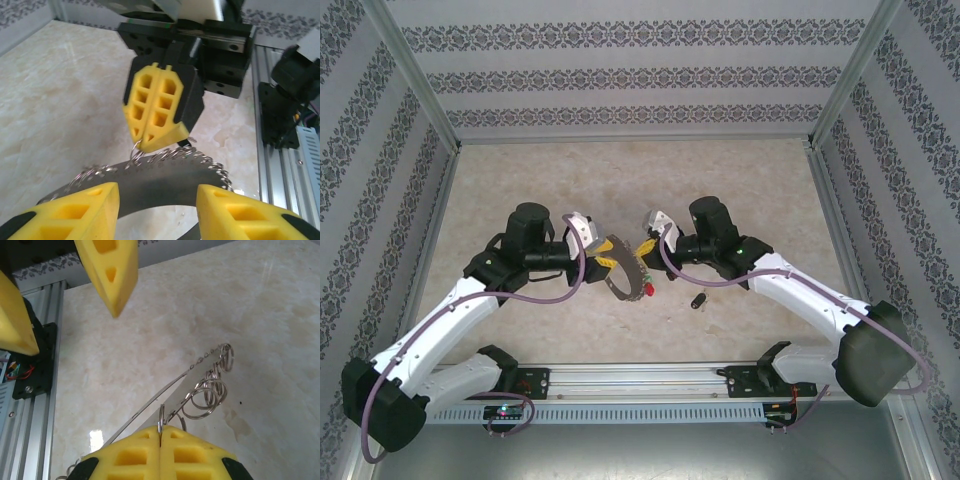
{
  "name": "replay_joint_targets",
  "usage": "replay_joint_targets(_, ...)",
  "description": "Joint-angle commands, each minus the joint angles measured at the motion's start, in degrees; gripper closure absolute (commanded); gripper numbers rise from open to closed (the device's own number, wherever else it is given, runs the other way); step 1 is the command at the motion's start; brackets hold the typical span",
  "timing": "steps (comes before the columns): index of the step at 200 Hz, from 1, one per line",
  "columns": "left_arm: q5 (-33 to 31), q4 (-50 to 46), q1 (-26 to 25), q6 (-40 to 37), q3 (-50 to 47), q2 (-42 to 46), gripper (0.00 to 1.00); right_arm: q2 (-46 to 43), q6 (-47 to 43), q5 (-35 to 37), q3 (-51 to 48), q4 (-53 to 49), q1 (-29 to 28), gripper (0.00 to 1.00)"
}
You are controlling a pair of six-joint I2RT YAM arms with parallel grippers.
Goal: Put the keys on the keyring
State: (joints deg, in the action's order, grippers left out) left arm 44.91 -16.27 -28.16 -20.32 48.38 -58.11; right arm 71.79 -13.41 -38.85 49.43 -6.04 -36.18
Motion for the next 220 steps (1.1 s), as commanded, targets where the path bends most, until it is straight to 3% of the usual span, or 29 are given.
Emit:
replay_joint_targets(1, 4.62, -2.39, -1.44, -7.10, 2.28, -1.01, 0.56, -0.59, -5.99, -3.37, 1.56, 0.58, -1.41, 1.00)
replay_joint_targets(86, 0.16, -3.39, -4.10, -10.63, 3.46, -4.98, 0.59, -0.56, -7.30, -2.16, 1.72, -0.50, -1.69, 1.00)
replay_joint_targets(129, -11.11, 6.27, -4.09, -0.52, -3.85, 0.00, 0.52, 3.31, 11.57, 12.75, 3.15, -2.26, 1.25, 1.00)
replay_joint_targets(148, -13.14, 12.54, -4.12, 4.67, -9.37, 3.06, 0.48, 5.73, 21.21, 14.95, 4.01, -3.20, 1.77, 1.00)
replay_joint_targets(186, -18.20, 14.92, -4.53, 9.58, -15.10, 4.60, 0.46, 13.38, 37.99, 22.17, 7.43, -7.94, 0.19, 1.00)
replay_joint_targets(207, -19.37, 16.48, -5.36, 11.19, -17.15, 3.37, 0.45, 15.83, 42.49, 26.29, 6.75, -6.18, -2.08, 1.00)
replay_joint_targets(220, -19.30, 16.97, -6.09, 11.62, -17.63, 2.09, 0.45, 18.21, 42.67, 23.60, 7.23, -5.10, -3.27, 1.00)
